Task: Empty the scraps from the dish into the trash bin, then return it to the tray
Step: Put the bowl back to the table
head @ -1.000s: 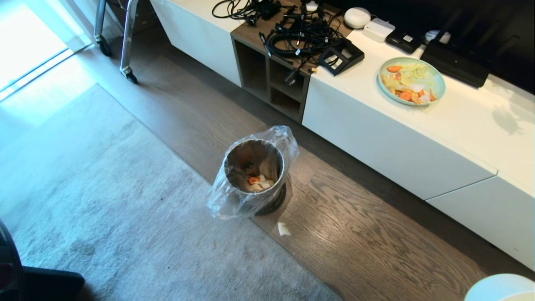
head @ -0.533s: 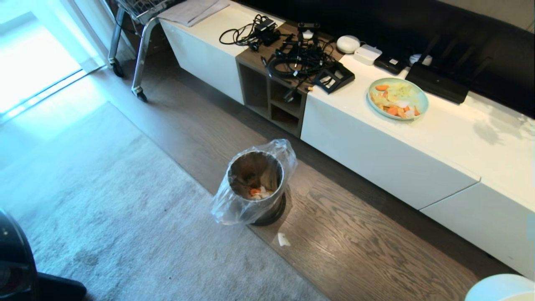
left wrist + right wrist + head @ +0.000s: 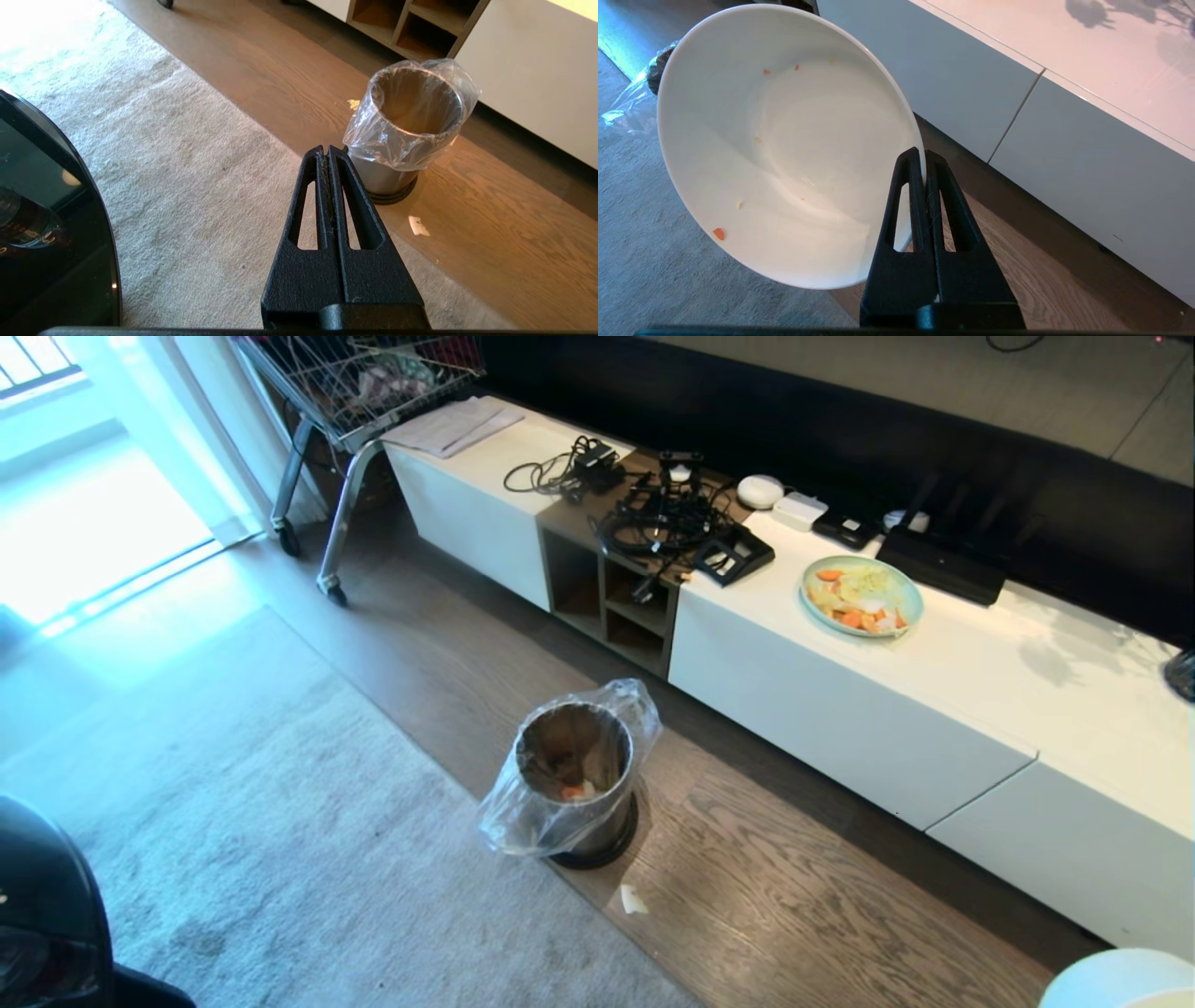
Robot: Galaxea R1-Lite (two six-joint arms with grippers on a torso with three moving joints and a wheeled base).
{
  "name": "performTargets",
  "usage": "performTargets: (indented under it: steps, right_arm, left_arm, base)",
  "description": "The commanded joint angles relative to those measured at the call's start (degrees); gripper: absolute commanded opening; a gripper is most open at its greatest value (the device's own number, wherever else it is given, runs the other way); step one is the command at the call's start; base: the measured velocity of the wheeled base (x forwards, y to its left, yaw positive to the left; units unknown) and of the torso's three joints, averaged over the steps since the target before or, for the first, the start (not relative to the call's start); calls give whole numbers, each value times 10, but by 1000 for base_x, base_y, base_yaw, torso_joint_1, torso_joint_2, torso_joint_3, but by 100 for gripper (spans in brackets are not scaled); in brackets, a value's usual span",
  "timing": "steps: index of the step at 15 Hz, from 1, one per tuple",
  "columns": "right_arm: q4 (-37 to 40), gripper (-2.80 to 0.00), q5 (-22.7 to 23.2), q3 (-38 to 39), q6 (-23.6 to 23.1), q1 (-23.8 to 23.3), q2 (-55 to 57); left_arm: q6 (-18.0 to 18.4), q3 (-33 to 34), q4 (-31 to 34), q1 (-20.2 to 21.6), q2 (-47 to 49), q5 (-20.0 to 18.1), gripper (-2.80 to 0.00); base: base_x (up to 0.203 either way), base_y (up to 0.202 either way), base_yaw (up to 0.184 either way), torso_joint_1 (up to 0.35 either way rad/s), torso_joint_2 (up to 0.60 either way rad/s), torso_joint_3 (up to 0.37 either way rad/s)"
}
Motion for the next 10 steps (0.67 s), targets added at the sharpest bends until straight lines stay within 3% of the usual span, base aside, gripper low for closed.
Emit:
performTargets:
  steps: [1,10]
  right_arm:
    - [0,-280,0,0,0,0,1]
    - [0,-280,0,0,0,0,1]
  left_arm:
    - [-1,0,-1,0,0,0,-280]
    - [-1,0,-1,0,0,0,-280]
  base:
    - [0,0,0,2,2,199]
    - [0,0,0,1,3,201]
